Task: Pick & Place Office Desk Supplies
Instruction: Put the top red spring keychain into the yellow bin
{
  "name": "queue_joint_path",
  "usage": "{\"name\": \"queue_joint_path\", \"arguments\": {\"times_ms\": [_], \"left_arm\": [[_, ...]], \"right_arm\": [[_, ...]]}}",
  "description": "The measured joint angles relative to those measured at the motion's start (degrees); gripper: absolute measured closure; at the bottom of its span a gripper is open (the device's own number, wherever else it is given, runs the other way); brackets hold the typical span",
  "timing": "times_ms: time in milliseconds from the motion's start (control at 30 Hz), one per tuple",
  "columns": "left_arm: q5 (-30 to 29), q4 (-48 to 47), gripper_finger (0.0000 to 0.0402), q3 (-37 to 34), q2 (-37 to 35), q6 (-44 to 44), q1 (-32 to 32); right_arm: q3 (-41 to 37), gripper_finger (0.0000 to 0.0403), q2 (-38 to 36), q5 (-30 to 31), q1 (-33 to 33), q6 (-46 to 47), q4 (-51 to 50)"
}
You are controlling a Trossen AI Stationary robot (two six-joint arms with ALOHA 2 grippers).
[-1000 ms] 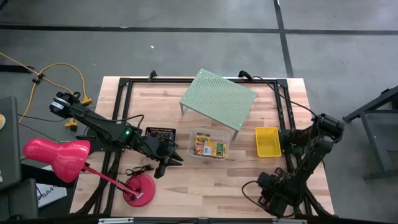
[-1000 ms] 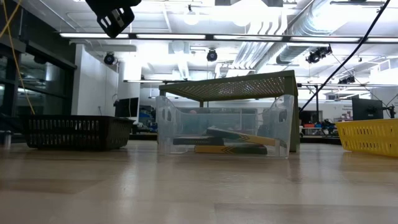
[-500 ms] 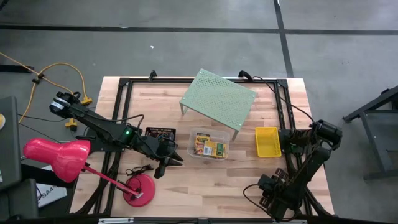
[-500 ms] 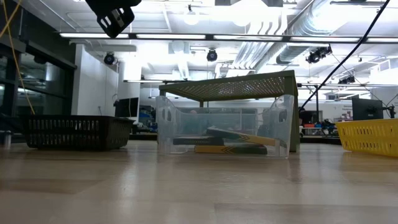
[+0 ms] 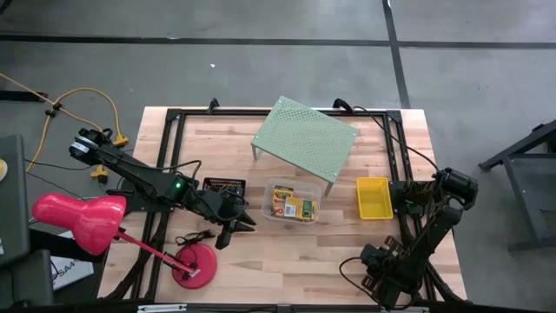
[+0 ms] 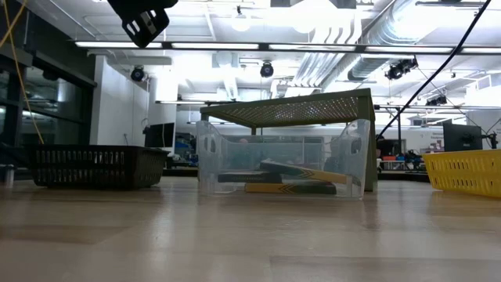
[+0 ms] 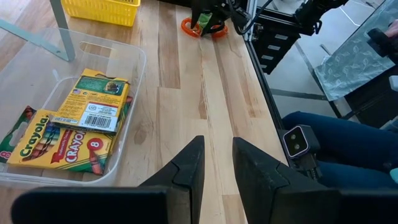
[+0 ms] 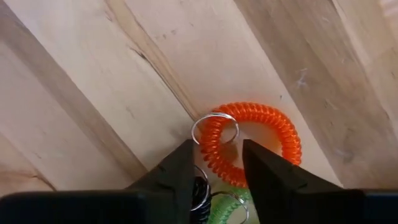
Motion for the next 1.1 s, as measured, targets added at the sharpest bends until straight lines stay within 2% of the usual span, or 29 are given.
{"name": "queue_joint_path", "arguments": {"times_ms": [400,1100], "left_arm": [[0.00,0.00,0.0324,0.00,0.00,-0.01,0.00],[0.00,0.00,0.0324,0.00,0.00,-0.01,-0.02]], "right_arm": [[0.00,0.0392,0.02,-0.10,-0.06,0.23,-0.20],[-0.07,0.0399,0.04,1.01,-0.06,0.22,-0.31]]}}
